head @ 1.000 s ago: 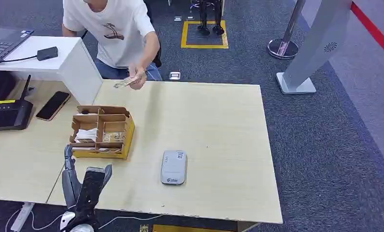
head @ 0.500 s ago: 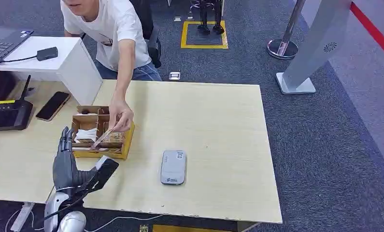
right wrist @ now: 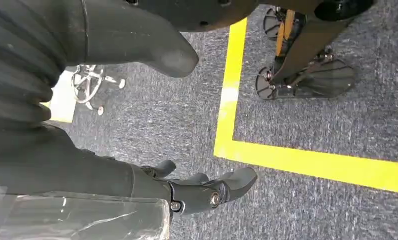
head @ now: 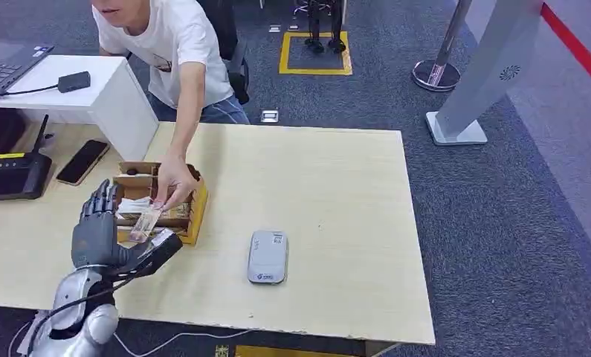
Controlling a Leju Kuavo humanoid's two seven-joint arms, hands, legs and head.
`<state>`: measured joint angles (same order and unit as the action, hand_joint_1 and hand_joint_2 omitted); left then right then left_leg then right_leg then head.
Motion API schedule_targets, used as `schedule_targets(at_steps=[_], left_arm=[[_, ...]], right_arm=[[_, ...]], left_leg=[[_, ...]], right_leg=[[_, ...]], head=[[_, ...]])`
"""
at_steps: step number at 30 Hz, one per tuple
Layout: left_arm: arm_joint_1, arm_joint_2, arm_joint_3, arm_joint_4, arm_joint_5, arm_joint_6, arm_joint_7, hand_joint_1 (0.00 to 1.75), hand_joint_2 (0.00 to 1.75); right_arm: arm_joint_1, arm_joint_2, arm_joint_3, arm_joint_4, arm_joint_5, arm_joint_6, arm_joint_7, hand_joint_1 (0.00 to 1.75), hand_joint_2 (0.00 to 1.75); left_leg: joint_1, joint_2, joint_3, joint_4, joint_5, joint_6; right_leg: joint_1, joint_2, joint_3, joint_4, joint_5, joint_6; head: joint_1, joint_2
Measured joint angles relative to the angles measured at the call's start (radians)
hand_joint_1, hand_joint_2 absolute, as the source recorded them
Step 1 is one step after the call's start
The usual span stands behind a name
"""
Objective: Pass the card to the sensor for recognition and then transmit it.
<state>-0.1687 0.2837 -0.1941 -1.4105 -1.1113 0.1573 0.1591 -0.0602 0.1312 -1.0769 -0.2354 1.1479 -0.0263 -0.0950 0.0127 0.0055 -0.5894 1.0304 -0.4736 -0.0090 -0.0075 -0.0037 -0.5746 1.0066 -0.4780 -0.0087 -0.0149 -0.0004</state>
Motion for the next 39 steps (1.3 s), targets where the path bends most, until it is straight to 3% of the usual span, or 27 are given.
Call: schedule_targets(at_steps=[2,5,10,11,12,13,14,23,39], left_arm=[[-0.090,0.042,-0.041,0.056,-0.082,-0.073,0.009,0.00,1.75],[-0.212,0.067,-0.109,0.143,-0.144,-0.141,0.005,0.00,1.75],[-0.341,0.069,-0.204,0.241,-0.148,-0.171,-0.006,0.00,1.75],[-0.358,0.066,-0.217,0.253,-0.145,-0.175,-0.007,0.14,1.75],[-0.377,0.063,-0.234,0.266,-0.143,-0.180,-0.007,1.31,1.75],[-0.397,0.058,-0.249,0.281,-0.137,-0.187,-0.008,1.01,1.75],[-0.413,0.054,-0.260,0.295,-0.129,-0.190,-0.009,0.00,1.75],[-0.480,0.021,-0.323,0.344,-0.109,-0.178,-0.003,0.00,1.75],[-0.482,-0.004,-0.335,0.346,-0.043,-0.141,0.008,0.00,1.75]], right_arm=[[-0.003,0.000,0.003,0.000,0.023,0.000,0.004,0.00,1.75],[-0.003,-0.002,0.019,0.000,0.047,-0.002,0.012,0.00,1.75],[-0.004,-0.002,0.030,0.001,0.049,0.001,0.014,0.00,1.75],[-0.004,-0.002,0.031,0.001,0.049,0.001,0.014,0.00,1.75],[-0.004,-0.002,0.031,0.002,0.049,0.001,0.014,0.00,1.75],[-0.004,-0.002,0.032,0.002,0.049,0.001,0.014,0.00,1.75],[-0.005,-0.002,0.032,0.002,0.049,0.001,0.014,0.00,1.75],[-0.007,-0.002,0.033,0.004,0.061,0.002,0.014,0.00,1.75],[-0.007,-0.002,0.033,0.008,0.059,0.000,0.011,0.00,1.75]], left_leg=[[0.001,0.000,0.000,0.000,0.002,-0.001],[0.001,0.000,0.000,0.000,0.003,-0.001],[0.000,0.000,0.000,0.000,0.004,-0.001],[0.000,0.001,0.000,0.000,0.003,-0.001],[0.000,0.000,0.000,0.000,0.003,-0.001],[0.000,0.000,-0.001,0.001,0.003,-0.001],[0.000,0.000,-0.001,0.001,0.003,0.000],[0.000,0.001,0.000,0.000,0.003,0.000],[0.000,0.001,-0.001,0.000,0.003,0.000]], right_leg=[[0.001,0.000,0.000,0.000,0.001,-0.002],[0.001,0.000,0.000,0.001,0.003,-0.002],[0.001,0.001,0.000,0.001,0.003,-0.002],[0.001,0.001,0.000,0.001,0.003,-0.002],[0.001,0.001,0.000,0.000,0.003,-0.002],[0.001,0.001,0.000,0.001,0.003,-0.002],[0.001,0.001,0.000,0.000,0.003,-0.002],[0.000,0.002,-0.001,0.001,0.003,-0.002],[0.000,0.002,-0.001,0.001,0.003,-0.002]], head=[[0.000,0.000],[0.000,0.000],[0.001,0.000],[0.001,0.000],[0.001,0.000],[0.001,0.000],[0.001,0.000],[0.001,0.000],[0.001,0.000]])
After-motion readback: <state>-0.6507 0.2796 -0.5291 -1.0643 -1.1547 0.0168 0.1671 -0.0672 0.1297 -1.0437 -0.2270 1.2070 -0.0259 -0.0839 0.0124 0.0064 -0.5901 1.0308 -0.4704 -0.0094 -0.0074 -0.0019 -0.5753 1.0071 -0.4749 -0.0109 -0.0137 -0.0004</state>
